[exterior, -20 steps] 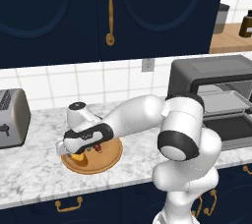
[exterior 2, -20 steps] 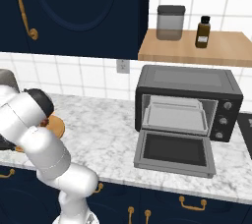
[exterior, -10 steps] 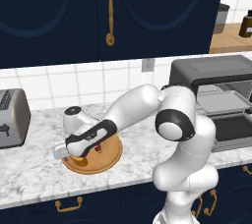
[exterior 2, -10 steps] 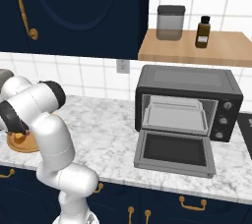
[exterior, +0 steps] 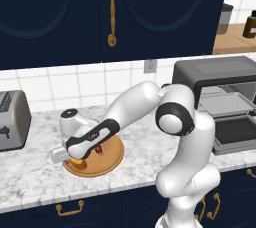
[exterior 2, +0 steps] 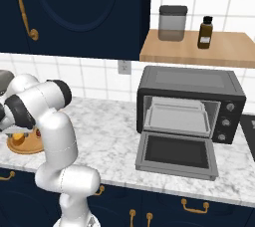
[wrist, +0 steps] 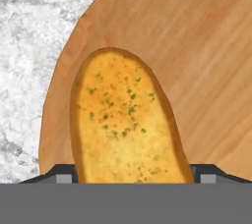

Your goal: Pick up the kebab skewer and baguette bread, and place them inside the toaster oven. Close the toaster oven door and start by setting the timer.

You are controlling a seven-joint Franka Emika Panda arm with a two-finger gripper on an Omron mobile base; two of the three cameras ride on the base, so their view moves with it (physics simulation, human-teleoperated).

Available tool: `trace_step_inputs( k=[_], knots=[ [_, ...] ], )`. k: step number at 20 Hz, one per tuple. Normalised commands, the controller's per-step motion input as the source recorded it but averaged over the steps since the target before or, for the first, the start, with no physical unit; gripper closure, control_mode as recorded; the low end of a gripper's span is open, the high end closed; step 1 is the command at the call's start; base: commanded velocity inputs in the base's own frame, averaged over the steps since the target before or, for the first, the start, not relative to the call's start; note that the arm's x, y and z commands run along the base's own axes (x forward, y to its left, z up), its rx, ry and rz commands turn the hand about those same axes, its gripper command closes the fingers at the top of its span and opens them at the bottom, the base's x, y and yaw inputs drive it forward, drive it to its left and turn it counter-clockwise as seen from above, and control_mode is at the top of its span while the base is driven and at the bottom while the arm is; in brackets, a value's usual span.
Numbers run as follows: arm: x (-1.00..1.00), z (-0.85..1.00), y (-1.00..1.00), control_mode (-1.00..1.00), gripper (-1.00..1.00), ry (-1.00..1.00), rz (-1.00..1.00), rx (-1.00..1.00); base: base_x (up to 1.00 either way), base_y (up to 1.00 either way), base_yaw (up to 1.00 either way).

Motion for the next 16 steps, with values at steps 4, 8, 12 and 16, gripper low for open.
trace_step_inputs(
  k=[4, 8, 12, 16],
  knots=[
    [0.00, -0.26, -0.11, -1.00, 1.00, 0.00, 0.00, 0.00, 0.00, 0.00, 0.00],
    [0.00, -0.23, -0.04, -1.00, 1.00, 0.00, 0.00, 0.00, 0.00, 0.00, 0.00],
    [0.00, 0.00, -0.08, -1.00, 1.00, 0.00, -0.02, 0.00, 0.00, 0.00, 0.00],
    [-0.09, 0.35, -0.44, -1.00, 1.00, 0.03, -0.09, 0.00, 0.00, 0.00, 0.00]
  ],
)
